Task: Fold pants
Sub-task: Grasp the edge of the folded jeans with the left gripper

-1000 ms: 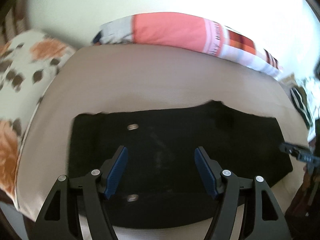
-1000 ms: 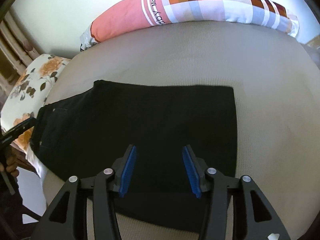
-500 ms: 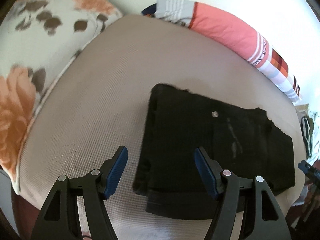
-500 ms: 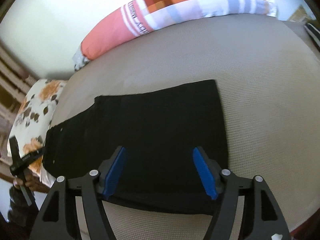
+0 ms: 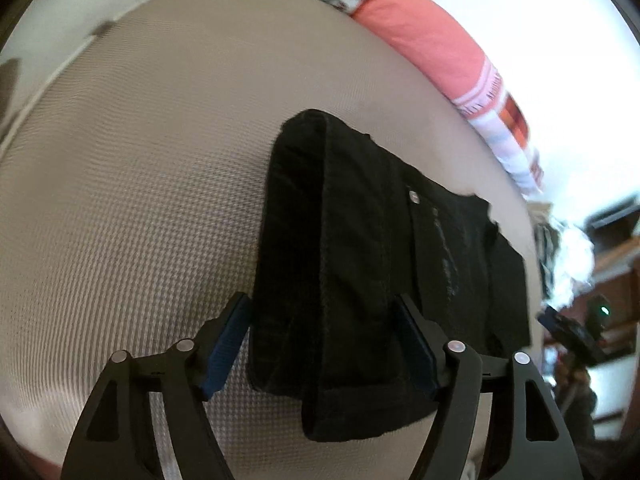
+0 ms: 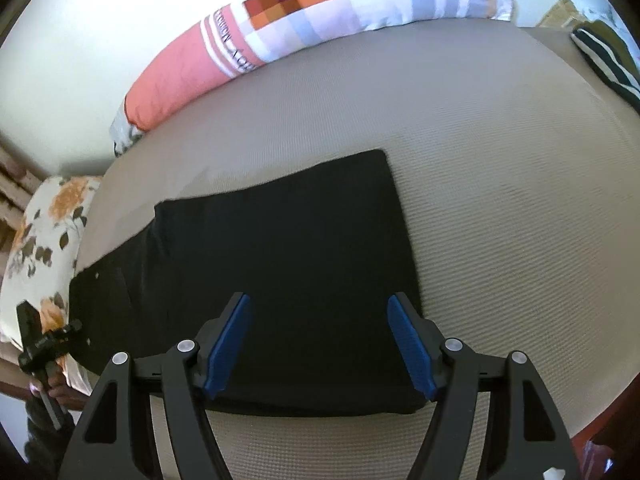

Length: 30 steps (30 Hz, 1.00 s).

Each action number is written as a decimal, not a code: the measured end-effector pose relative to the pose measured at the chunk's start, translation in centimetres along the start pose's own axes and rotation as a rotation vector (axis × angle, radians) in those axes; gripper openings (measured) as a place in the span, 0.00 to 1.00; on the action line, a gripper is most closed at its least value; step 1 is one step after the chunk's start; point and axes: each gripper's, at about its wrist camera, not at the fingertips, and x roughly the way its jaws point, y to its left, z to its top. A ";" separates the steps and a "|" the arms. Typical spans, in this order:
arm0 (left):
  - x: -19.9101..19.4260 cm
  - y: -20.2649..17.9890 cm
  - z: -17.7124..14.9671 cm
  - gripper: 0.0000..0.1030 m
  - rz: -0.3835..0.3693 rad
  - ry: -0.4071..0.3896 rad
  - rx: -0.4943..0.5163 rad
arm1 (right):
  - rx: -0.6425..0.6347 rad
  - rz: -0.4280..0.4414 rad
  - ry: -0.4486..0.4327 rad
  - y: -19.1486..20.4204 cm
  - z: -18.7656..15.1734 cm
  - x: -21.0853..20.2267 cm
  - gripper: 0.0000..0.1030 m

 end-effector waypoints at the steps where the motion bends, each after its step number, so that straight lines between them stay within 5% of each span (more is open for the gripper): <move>1: -0.1 0.4 0.2 0.70 -0.029 0.014 -0.013 | -0.015 -0.003 0.005 0.6 0.0 0.2 0.67; 16: 0.9 2.1 3.7 0.71 -0.287 0.112 0.040 | -0.171 -0.002 0.090 8.4 0.6 3.9 0.66; 20: 2.0 2.3 4.4 0.58 -0.351 0.108 0.018 | -0.188 0.012 0.109 9.6 0.3 4.5 0.66; 23: 2.7 1.7 4.4 0.37 -0.302 0.079 0.017 | -0.201 0.020 0.111 10.3 0.3 4.8 0.66; 30: 1.8 0.3 3.2 0.30 -0.170 0.002 -0.028 | -0.168 0.011 0.054 9.5 0.8 3.7 0.66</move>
